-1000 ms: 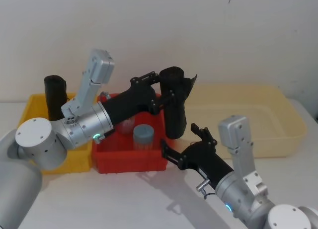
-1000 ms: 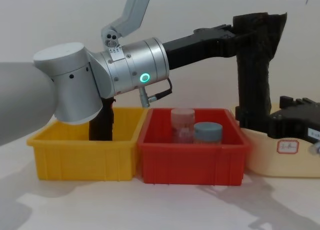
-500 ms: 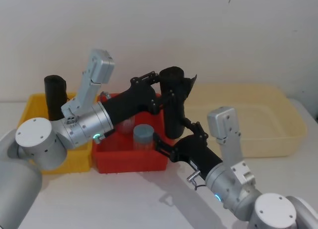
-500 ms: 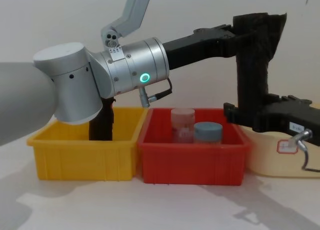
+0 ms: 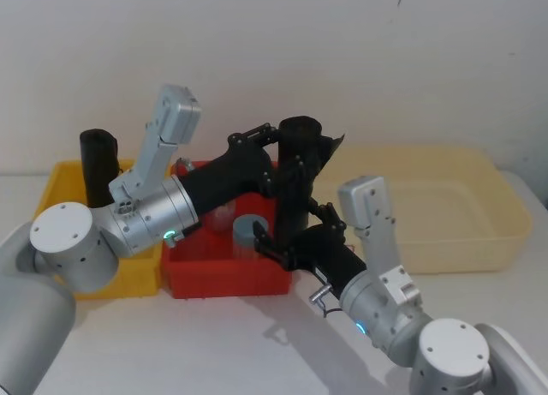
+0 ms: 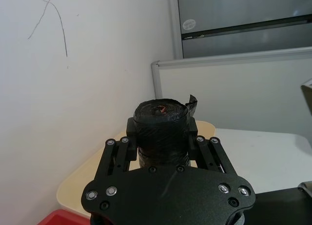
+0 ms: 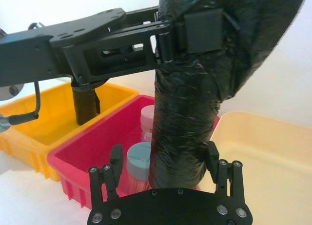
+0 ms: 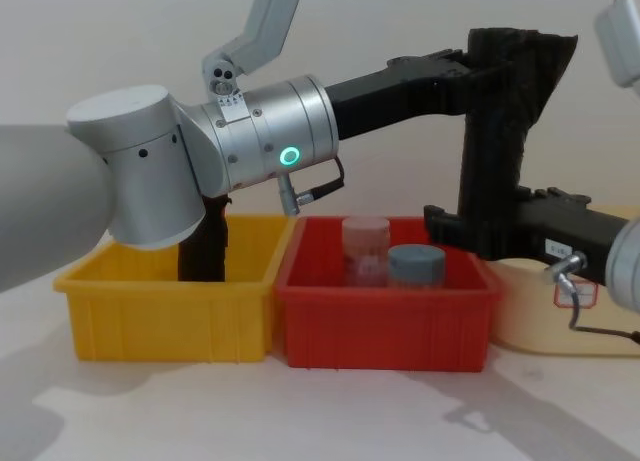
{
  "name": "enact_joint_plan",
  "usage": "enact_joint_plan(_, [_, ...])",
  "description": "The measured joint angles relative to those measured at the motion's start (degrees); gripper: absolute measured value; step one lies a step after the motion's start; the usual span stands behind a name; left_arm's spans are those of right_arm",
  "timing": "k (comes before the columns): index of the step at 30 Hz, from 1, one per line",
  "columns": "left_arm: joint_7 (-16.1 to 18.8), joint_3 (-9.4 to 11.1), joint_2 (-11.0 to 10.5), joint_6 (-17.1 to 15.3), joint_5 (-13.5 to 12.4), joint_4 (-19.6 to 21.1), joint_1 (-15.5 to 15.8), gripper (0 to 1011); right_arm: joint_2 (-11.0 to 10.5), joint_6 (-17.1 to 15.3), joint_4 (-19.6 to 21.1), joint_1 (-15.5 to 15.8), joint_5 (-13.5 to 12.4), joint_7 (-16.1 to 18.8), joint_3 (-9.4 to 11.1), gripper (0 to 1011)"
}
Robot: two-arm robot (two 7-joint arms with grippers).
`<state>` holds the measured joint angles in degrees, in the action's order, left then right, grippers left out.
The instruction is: Pick up the garbage bag with the one hand and transfer it to the other hand.
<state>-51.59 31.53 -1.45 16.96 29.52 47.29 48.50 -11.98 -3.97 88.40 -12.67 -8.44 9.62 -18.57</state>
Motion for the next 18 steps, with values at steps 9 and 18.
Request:
enact_joint_plan(9, [0.0,0.0,0.0,0.0,0.0,0.0,0.0,534,1.6,-2.3,-2.6,-2.3,2.1,-1.6,-0.5,1010])
enact_joint_plan(18, [0.0,0.0,0.0,0.0,0.0,0.0,0.0,534,3.0,-4.2,-5.1,-4.1,3.3,-3.1,-0.3,929])
